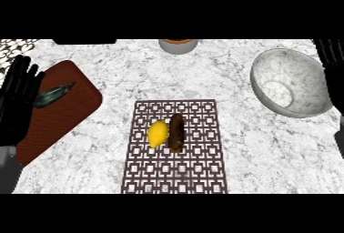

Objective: Pick the sweet potato from the placemat and place it in the bowl

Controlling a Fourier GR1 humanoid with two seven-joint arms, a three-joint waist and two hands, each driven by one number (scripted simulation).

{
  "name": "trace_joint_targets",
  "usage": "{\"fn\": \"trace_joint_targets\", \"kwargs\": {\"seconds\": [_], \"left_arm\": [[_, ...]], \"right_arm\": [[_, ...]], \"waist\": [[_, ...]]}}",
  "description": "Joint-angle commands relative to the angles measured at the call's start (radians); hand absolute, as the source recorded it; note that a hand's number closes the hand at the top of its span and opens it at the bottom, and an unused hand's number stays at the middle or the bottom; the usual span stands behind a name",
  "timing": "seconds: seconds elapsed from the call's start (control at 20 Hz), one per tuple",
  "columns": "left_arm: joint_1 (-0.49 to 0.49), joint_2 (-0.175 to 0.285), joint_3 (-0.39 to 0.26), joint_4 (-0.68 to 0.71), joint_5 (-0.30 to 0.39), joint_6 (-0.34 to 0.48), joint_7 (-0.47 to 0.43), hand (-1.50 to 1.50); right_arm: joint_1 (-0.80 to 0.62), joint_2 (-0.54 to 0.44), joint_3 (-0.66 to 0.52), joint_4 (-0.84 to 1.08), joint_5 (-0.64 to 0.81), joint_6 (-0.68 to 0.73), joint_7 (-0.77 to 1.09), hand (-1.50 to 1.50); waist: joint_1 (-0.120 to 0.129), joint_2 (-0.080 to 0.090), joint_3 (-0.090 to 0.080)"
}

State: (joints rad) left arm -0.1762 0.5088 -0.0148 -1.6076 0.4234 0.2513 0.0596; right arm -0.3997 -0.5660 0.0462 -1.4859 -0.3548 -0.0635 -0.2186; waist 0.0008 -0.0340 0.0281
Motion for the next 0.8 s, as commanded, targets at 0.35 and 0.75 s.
{"fn": "trace_joint_targets", "kwargs": {"seconds": [0.35, 0.75], "left_arm": [[-0.062, 0.049, -0.141, 0.015, -0.208, 0.038, 0.040, 0.00], [-0.073, -0.005, -0.176, 0.042, -0.305, 0.095, 0.079, 0.00]], "right_arm": [[-0.200, -0.037, 0.262, 0.182, 0.299, -0.050, 0.313, 1.50], [-0.324, 0.086, 0.423, 0.238, 0.291, 0.276, 0.237, -1.50]], "waist": [[0.051, 0.049, -0.032], [0.010, 0.034, -0.029]]}}
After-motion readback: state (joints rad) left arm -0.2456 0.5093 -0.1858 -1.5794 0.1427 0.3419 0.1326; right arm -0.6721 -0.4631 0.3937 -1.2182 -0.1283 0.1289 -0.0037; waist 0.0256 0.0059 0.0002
